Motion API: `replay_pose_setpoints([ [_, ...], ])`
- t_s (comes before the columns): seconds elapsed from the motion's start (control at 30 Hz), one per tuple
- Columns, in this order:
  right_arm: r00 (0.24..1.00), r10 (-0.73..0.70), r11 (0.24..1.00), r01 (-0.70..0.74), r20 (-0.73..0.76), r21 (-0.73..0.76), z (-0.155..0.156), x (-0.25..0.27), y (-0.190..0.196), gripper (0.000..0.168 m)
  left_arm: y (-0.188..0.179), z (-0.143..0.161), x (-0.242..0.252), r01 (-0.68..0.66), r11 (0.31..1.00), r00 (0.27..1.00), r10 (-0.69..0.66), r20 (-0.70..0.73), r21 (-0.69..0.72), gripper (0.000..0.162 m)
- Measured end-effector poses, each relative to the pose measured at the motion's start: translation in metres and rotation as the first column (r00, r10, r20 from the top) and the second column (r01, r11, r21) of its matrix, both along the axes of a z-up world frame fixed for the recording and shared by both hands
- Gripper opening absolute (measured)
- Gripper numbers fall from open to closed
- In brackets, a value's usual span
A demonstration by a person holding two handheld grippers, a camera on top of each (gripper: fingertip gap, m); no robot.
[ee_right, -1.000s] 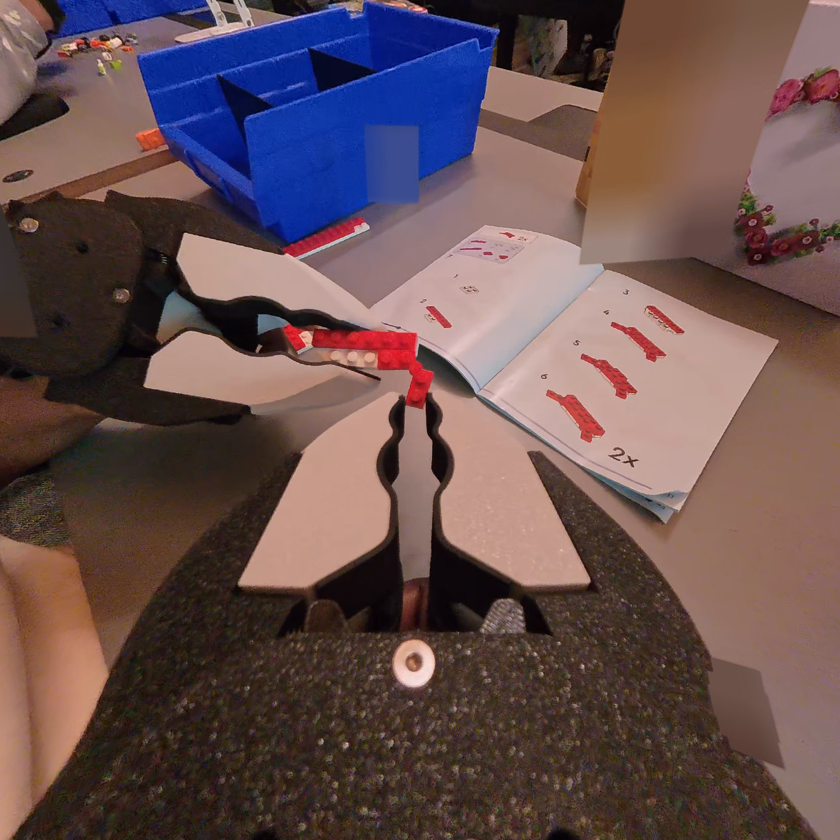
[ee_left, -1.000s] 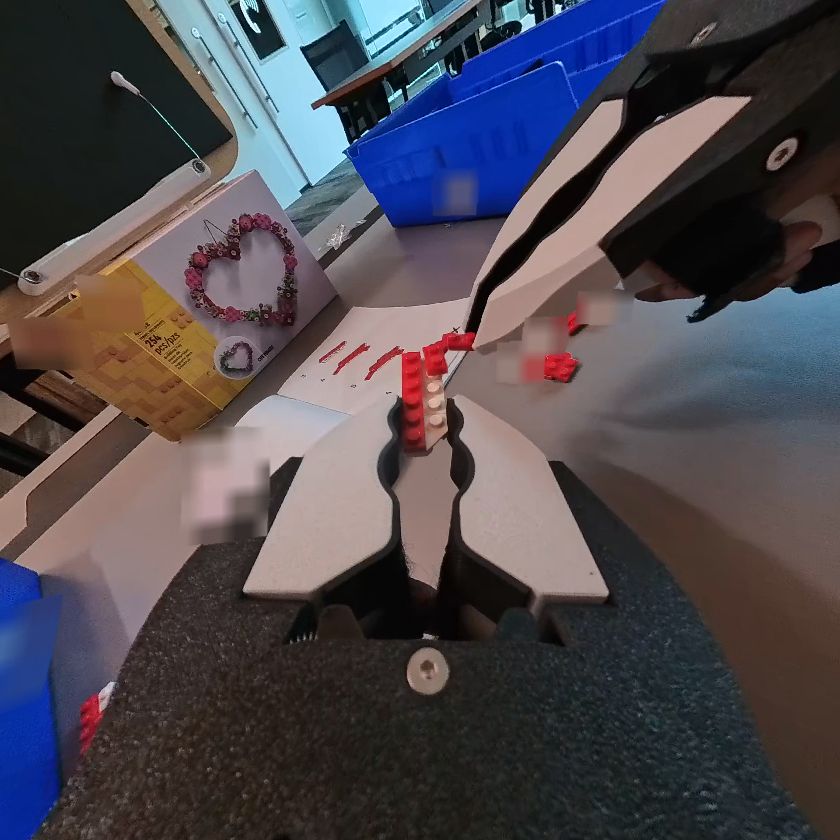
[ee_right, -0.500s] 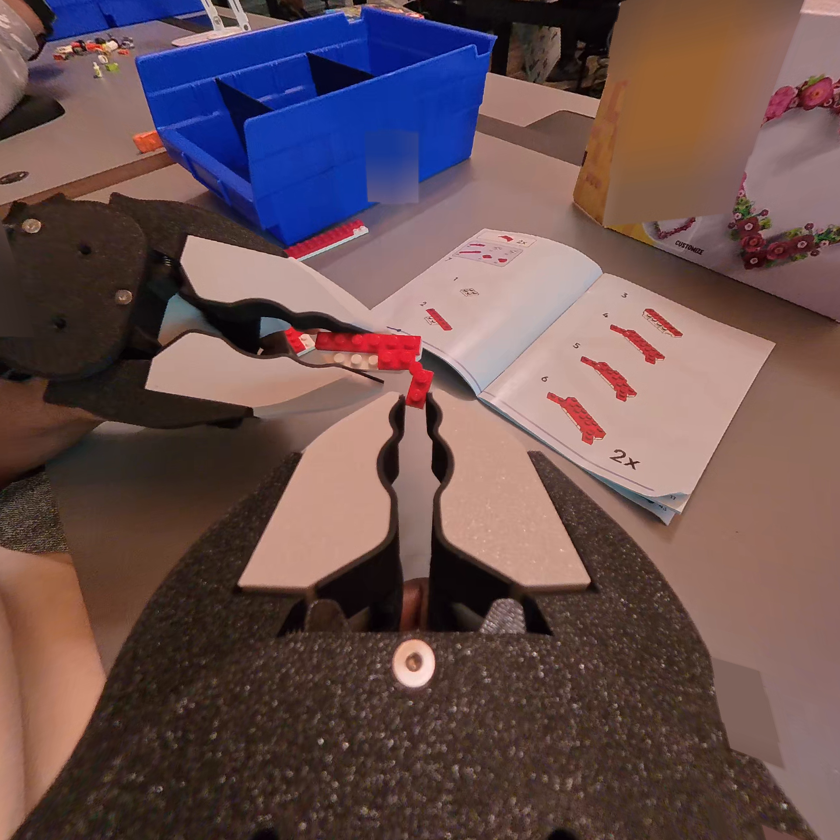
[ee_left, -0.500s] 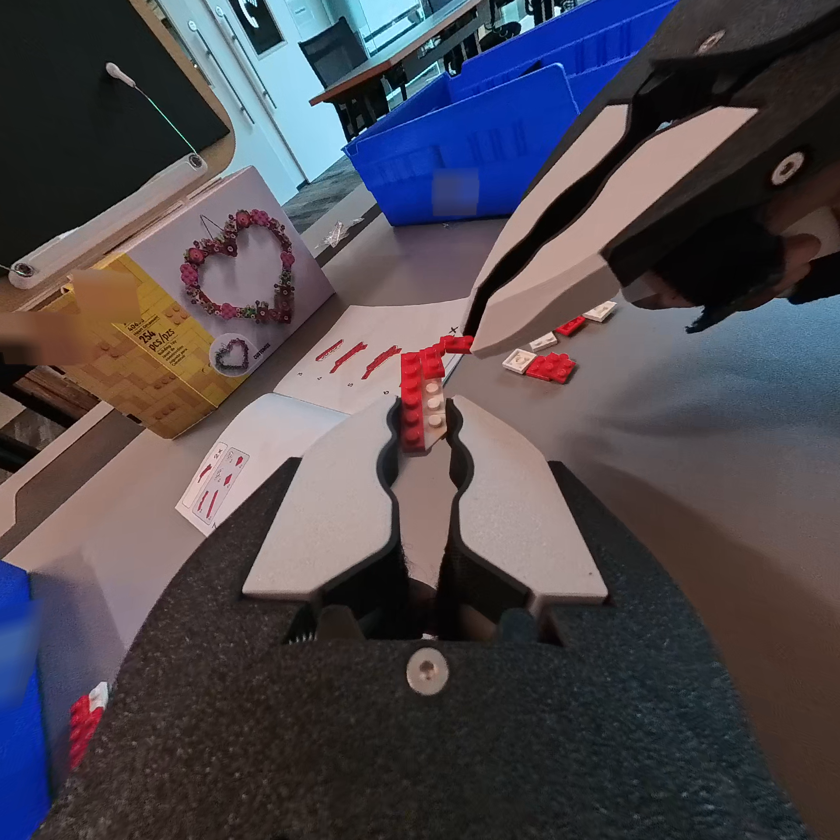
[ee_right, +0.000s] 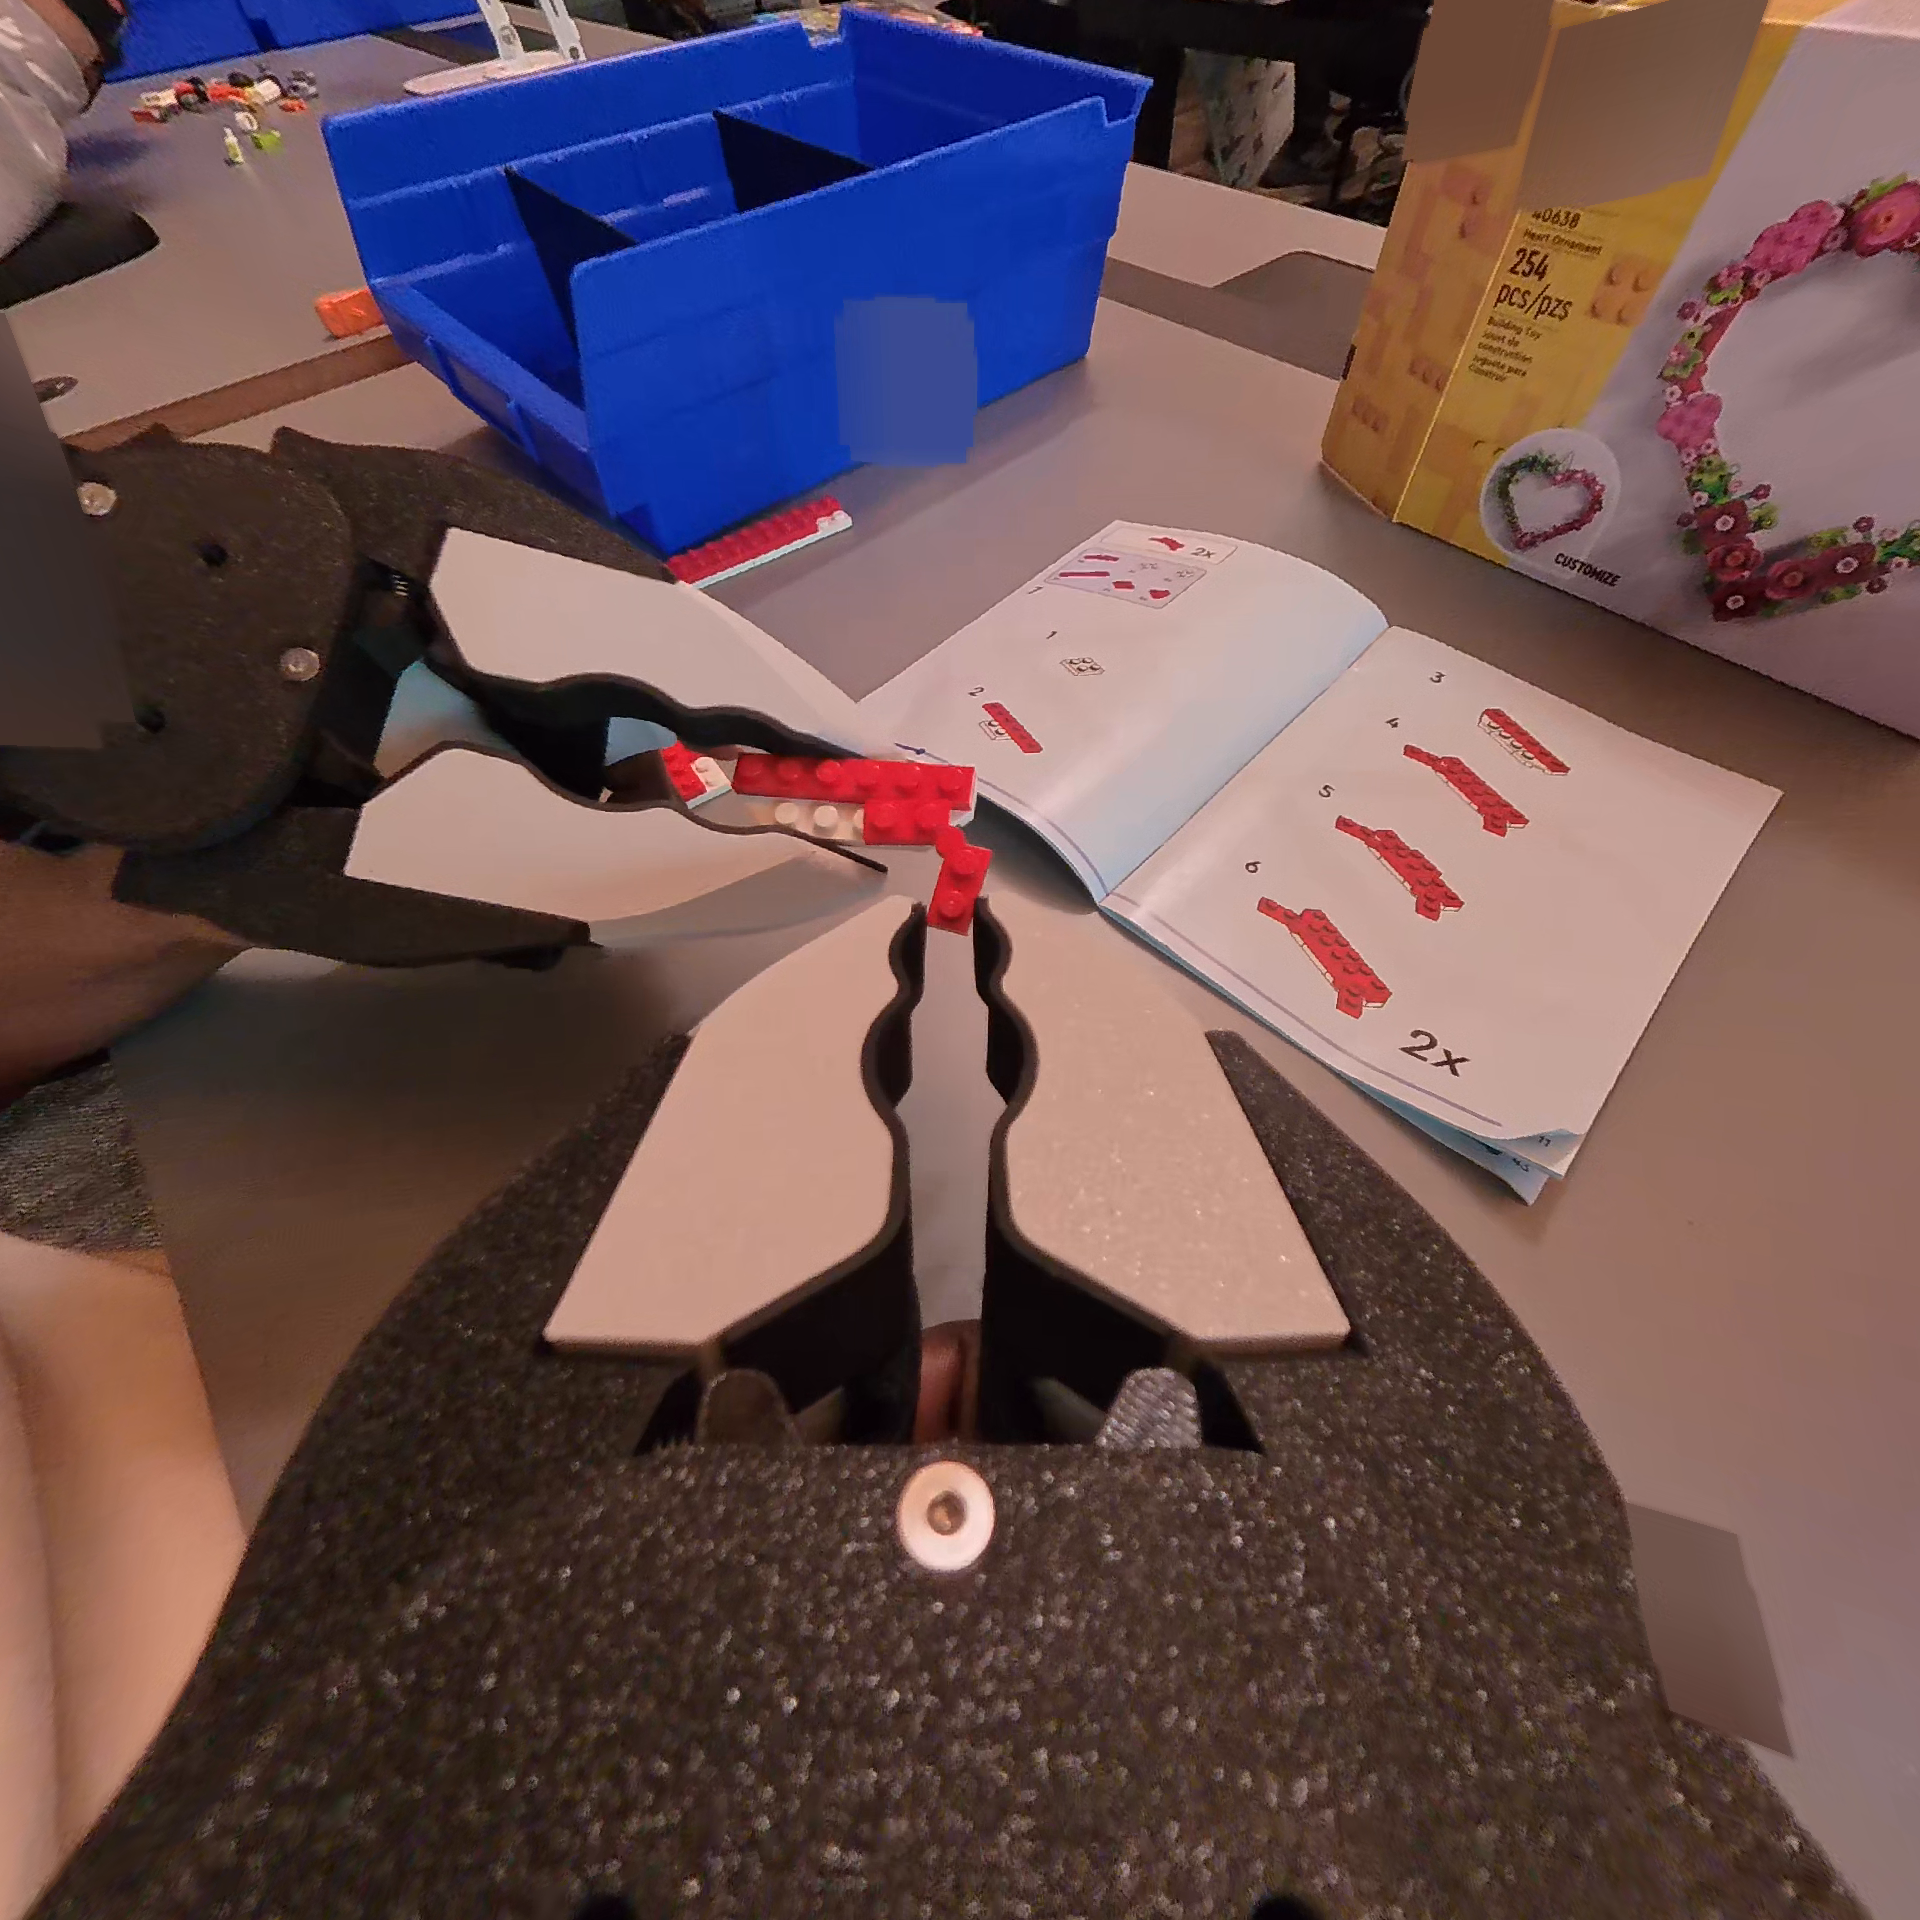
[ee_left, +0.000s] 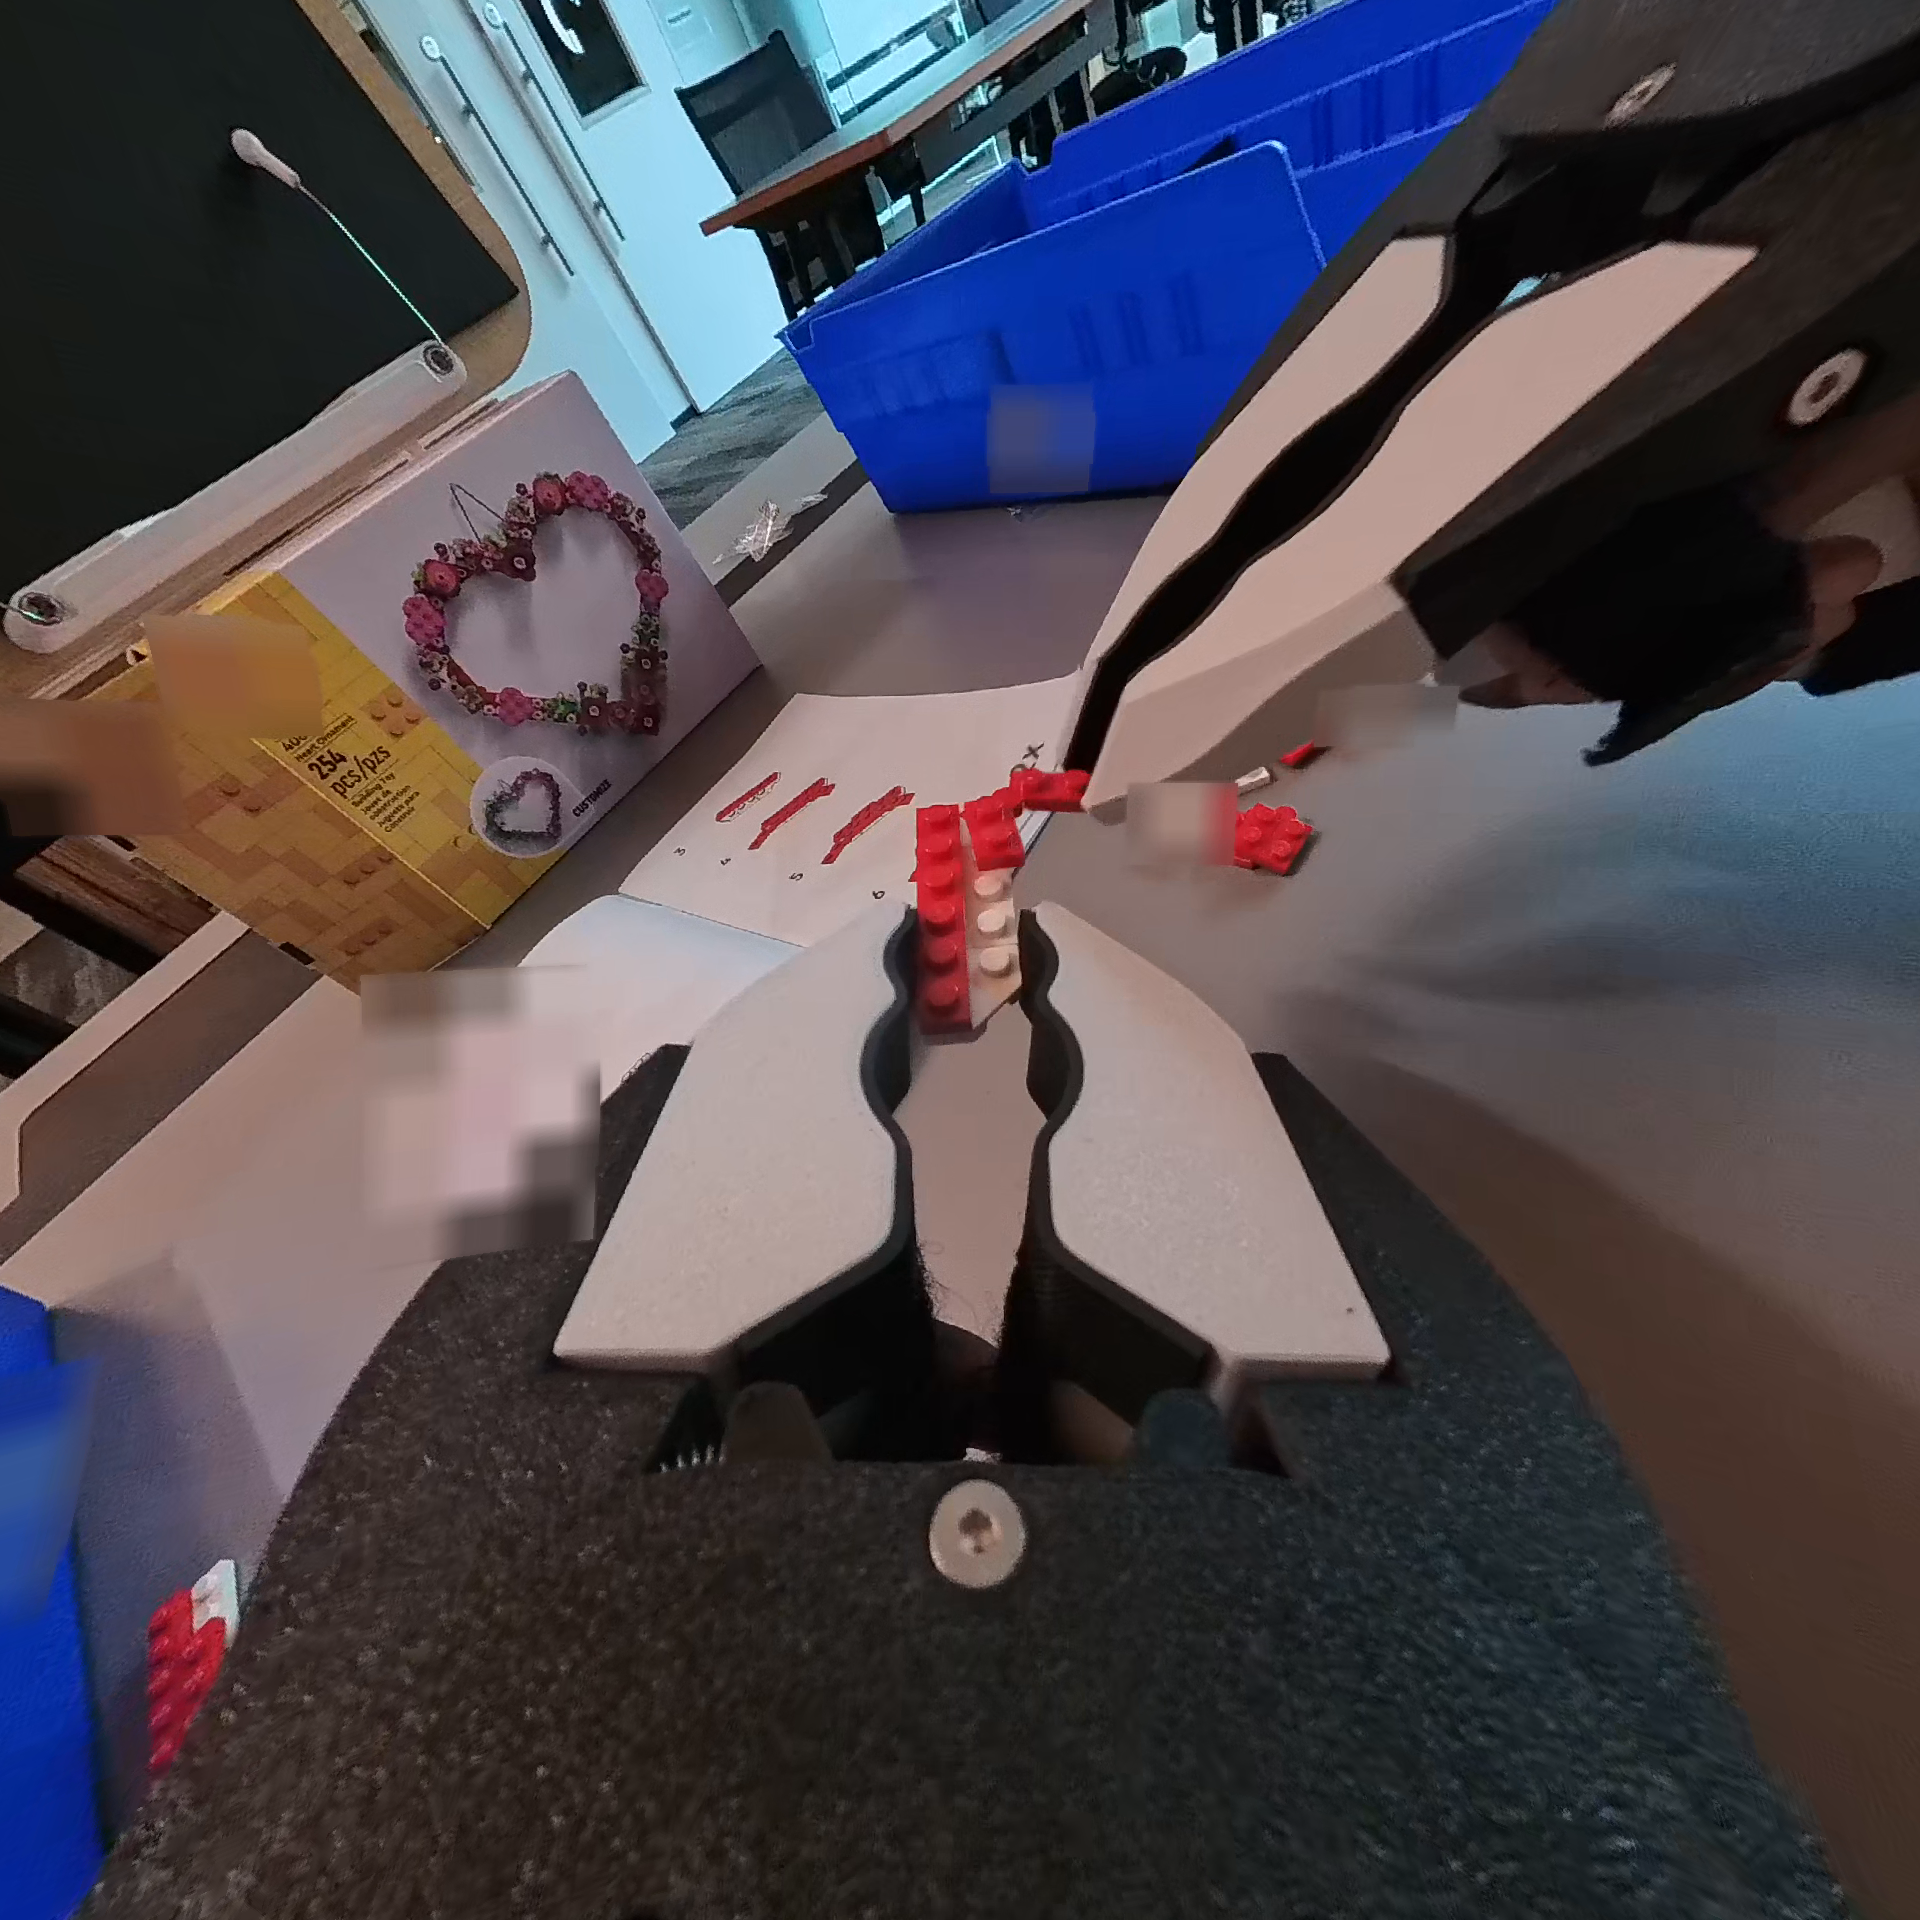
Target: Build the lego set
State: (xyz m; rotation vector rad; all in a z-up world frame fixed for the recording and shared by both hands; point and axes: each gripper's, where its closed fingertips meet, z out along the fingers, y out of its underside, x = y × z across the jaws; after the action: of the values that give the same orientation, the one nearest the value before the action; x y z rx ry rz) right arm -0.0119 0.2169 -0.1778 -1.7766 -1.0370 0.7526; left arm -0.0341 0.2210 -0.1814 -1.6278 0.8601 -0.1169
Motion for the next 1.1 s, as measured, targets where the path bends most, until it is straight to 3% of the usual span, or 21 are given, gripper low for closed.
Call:
replay_pose_setpoints([
  [0.23,0.995,0.098,0.995,-0.098,0.034,0.018,0.003,0.011,-0.004,0.008,-0.003,0.0,0.004,0.044,0.998,0.998,-0.042,0.056,-0.036,0.017],
  [1.1,0.997,0.076,0.997,-0.076,-0.003,0.007,0.003,0.007,-0.006,0.008,-0.003,0.0,0.006,0.051,0.998,0.997,-0.049,0.056,-0.037,0.017],
])
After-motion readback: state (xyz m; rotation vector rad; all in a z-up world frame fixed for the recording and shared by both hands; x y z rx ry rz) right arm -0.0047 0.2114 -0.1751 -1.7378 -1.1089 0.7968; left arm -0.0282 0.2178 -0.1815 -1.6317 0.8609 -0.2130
